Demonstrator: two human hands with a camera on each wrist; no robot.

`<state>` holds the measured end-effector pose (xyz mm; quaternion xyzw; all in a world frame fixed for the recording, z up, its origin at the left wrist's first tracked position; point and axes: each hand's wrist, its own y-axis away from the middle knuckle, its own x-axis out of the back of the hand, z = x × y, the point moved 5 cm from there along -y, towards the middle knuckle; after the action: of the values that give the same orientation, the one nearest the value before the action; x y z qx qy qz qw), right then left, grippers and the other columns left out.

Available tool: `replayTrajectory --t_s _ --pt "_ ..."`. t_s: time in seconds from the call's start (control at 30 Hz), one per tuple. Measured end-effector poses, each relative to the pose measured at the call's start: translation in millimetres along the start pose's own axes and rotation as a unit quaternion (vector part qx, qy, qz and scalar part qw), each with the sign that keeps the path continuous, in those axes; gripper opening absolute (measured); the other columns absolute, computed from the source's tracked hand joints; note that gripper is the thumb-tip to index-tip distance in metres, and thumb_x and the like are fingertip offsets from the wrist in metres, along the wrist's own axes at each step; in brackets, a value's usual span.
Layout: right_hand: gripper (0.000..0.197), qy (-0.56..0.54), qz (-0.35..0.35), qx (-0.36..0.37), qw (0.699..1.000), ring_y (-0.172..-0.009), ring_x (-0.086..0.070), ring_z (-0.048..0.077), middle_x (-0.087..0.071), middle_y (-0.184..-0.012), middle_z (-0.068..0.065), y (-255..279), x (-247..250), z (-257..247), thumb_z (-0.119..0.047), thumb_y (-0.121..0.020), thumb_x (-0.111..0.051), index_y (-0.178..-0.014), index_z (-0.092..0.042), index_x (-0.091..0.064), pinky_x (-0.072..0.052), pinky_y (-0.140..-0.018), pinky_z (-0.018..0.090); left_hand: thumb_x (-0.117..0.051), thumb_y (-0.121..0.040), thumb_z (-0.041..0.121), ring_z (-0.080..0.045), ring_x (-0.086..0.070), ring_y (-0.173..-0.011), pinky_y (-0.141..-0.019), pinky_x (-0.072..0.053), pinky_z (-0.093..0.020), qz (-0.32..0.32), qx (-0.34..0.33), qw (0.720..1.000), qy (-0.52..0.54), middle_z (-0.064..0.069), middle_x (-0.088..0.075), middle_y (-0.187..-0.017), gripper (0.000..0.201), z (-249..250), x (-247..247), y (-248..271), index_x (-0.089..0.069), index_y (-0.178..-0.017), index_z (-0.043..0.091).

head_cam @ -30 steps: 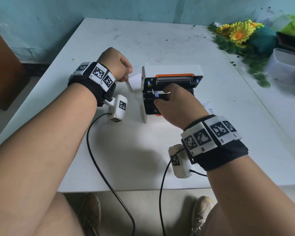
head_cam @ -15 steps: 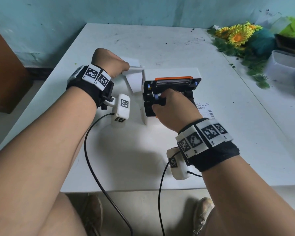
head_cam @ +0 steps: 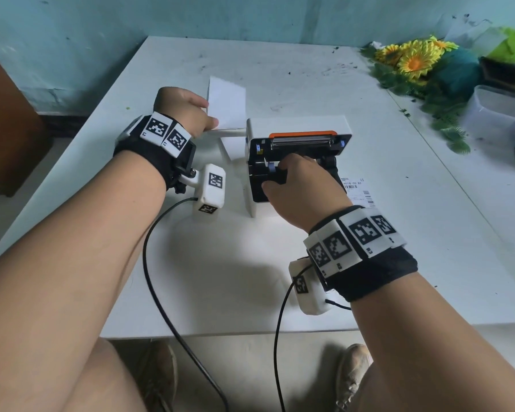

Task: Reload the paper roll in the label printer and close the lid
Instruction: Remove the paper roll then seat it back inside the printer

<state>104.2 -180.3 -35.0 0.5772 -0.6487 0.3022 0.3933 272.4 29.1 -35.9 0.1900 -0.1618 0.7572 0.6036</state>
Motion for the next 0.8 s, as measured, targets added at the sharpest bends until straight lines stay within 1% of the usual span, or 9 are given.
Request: replayTrajectory --t_s 0.07,0.17,0.27,0.33,0.4,0.47,0.57,0.7,0.8 --pt "0.041 0.000 0.000 -0.001 1.000 -0.127 -0.060 0.032 -0.062 -0.138 0.005 0.4 -0.4 -0.7 -0.035 -0.102 -0.062 -0.138 -0.016 -0.062 -0.053 -0.101 0.043 -0.093 -0.080 0.011 -0.022 -0.075 -0.109 -0.103 -0.061 -0.034 -0.003 0.011 1.000 -0.020 -0.006 -0.074 -0.122 0.047 -1.9 2.0 -1.1 -0.077 -0.123 0.020" --pt "0.042 0.002 -0.002 -0.002 1.000 -0.130 -0.059 0.033 -0.061 -0.141 0.005 1.0 -1.1 -1.9 -0.036 -0.102 -0.063 -0.139 -0.017 -0.062 -0.052 -0.105 0.044 -0.091 -0.079 0.009 -0.025 -0.077 -0.109 -0.100 -0.063 -0.039 -0.005 0.017 1.000 -0.001 -0.010 -0.075 -0.126 0.054 -3.7 0.8 -2.9 -0.074 -0.130 0.019" --pt "0.043 0.006 -0.007 -0.003 1.000 -0.132 -0.058 0.033 -0.060 -0.143 0.005 1.5 -1.6 -2.4 -0.036 -0.102 -0.062 -0.140 -0.017 -0.062 -0.053 -0.106 0.046 -0.087 -0.085 0.005 -0.023 -0.076 -0.081 -0.091 -0.067 -0.042 -0.023 0.012 1.000 0.010 -0.008 -0.077 -0.108 0.039 -1.7 -7.2 2.5 -0.076 -0.121 0.013" --pt "0.043 0.006 -0.009 -0.003 1.000 -0.131 -0.058 0.034 -0.060 -0.143 0.005 1.5 -1.5 -2.5 -0.037 -0.102 -0.062 -0.140 -0.017 -0.062 -0.053 -0.106 0.046 -0.085 -0.088 0.003 -0.023 -0.073 -0.076 -0.089 -0.067 -0.041 -0.028 0.006 0.999 0.016 -0.007 -0.075 -0.104 0.026 -0.8 -12.3 4.7 -0.075 -0.111 0.012" --pt "0.043 0.008 -0.009 -0.003 1.000 -0.131 -0.058 0.034 -0.059 -0.143 0.005 1.5 -1.4 -2.5 -0.036 -0.102 -0.062 -0.140 -0.016 -0.063 -0.053 -0.106 0.047 -0.082 -0.091 0.004 -0.022 -0.071 -0.072 -0.086 -0.068 -0.041 -0.028 0.000 0.999 0.019 -0.004 -0.071 -0.090 0.015 -0.3 -14.6 7.0 -0.070 -0.092 0.013" --pt "0.043 0.010 -0.010 -0.004 1.000 -0.132 -0.057 0.034 -0.059 -0.144 0.005 1.3 -1.8 -2.5 -0.036 -0.102 -0.061 -0.140 -0.016 -0.062 -0.053 -0.107 0.047 -0.079 -0.096 0.010 -0.017 -0.064 -0.061 -0.075 -0.068 -0.038 -0.025 -0.001 0.999 0.024 -0.005 -0.066 -0.081 0.023 -2.4 -14.8 6.7 -0.065 -0.080 0.017" --pt "0.044 0.012 -0.011 -0.004 1.000 -0.135 -0.055 0.034 -0.058 -0.146 0.005 1.0 -2.3 -2.4 -0.036 -0.102 -0.061 -0.142 -0.017 -0.062 -0.052 -0.108 0.047 -0.075 -0.101 0.018 -0.017 -0.061 -0.056 -0.060 -0.064 -0.029 -0.021 -0.009 0.999 0.033 -0.005 -0.065 -0.075 0.026 -1.0 -13.3 6.8 -0.063 -0.077 0.019" --pt "0.044 0.017 -0.015 -0.004 1.000 -0.138 -0.051 0.033 -0.057 -0.148 0.005 1.4 -3.4 -2.3 -0.036 -0.103 -0.061 -0.143 -0.018 -0.060 -0.048 -0.106 0.044 -0.070 -0.104 0.025 -0.006 -0.061 -0.036 -0.075 -0.069 -0.044 0.003 -0.004 0.999 0.054 -0.001 -0.062 -0.073 0.029 0.1 -11.0 0.7 -0.067 -0.078 0.013" --pt "0.044 0.017 -0.018 -0.005 1.000 -0.139 -0.050 0.033 -0.056 -0.149 0.005 1.5 -4.2 -2.5 -0.036 -0.104 -0.061 -0.144 -0.018 -0.060 -0.047 -0.106 0.044 -0.068 -0.105 0.021 -0.006 -0.062 -0.035 -0.083 -0.068 -0.048 0.002 -0.002 0.997 0.071 -0.002 -0.062 -0.077 0.033 -0.1 -13.2 -2.5 -0.063 -0.074 0.013"
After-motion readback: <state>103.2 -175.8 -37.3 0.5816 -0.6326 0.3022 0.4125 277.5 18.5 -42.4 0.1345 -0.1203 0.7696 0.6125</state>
